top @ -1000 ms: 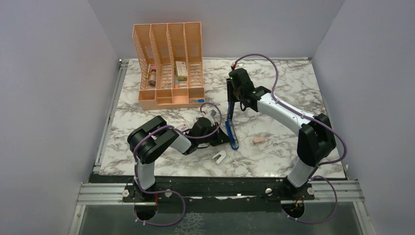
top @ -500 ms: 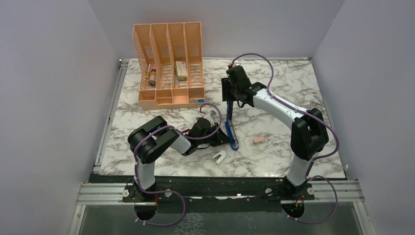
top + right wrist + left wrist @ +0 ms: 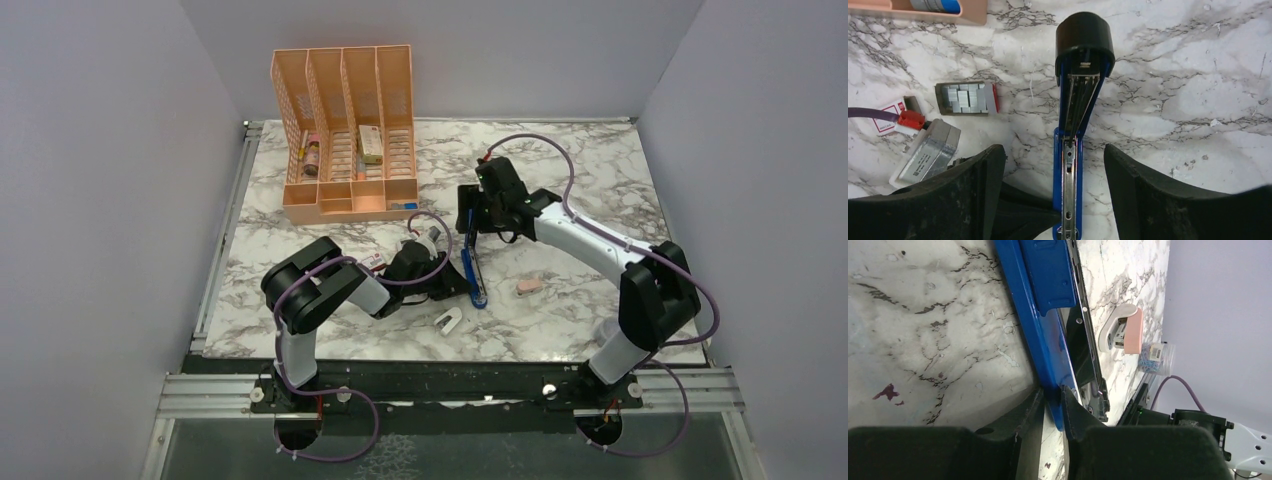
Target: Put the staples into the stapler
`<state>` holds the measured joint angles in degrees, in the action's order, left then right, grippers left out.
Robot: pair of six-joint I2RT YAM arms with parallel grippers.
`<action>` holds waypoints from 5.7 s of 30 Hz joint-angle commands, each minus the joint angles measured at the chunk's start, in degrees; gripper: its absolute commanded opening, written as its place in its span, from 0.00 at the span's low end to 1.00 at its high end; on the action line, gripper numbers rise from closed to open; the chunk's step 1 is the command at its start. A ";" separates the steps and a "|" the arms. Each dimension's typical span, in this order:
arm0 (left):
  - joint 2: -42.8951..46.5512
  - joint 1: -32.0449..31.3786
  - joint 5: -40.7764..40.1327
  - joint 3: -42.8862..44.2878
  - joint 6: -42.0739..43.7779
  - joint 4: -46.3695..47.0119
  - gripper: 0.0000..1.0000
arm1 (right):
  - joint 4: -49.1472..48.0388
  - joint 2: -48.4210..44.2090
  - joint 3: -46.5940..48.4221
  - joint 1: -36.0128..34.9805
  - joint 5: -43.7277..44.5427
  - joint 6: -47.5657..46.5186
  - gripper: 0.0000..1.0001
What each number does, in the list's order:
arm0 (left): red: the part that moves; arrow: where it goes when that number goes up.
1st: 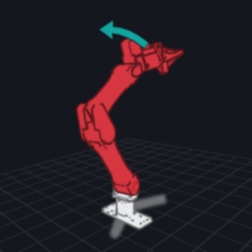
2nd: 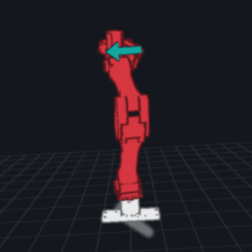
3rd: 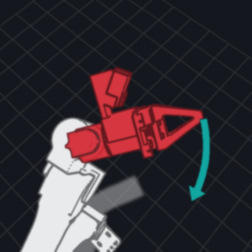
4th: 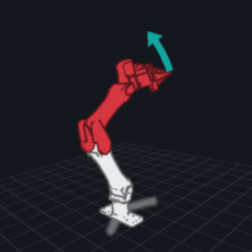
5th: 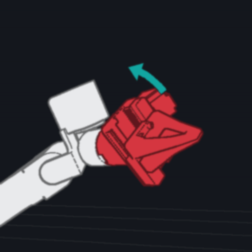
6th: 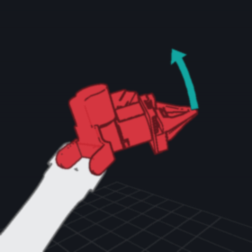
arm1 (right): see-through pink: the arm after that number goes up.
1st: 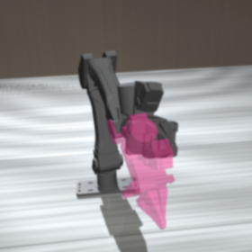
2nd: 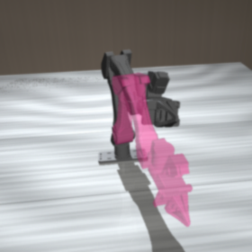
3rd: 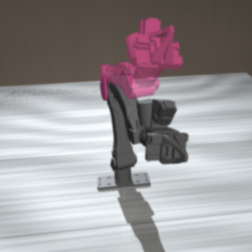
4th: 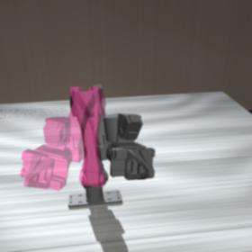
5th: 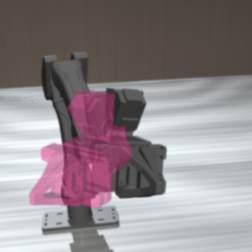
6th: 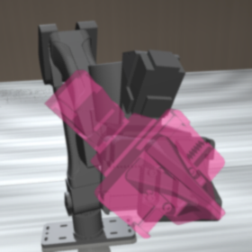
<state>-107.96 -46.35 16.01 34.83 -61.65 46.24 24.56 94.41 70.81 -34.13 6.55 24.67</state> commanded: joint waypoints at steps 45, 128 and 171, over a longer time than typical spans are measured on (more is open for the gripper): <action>22.02 3.65 -19.40 -2.73 2.18 -36.68 0.68 | 4.22 10.80 -5.18 -6.67 10.75 4.73 0.42; 31.59 8.07 -19.72 8.55 24.12 -48.52 0.72 | 11.87 -9.95 -26.58 -0.67 22.42 32.78 0.51; 27.30 8.10 -12.98 7.57 19.92 -43.13 0.73 | 14.32 -12.10 -22.73 -0.62 11.48 17.56 0.32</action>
<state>-80.03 -38.35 -1.04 42.74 -40.25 -1.52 37.26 82.43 49.12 -34.81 19.79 39.88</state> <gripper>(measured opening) 0.726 0.356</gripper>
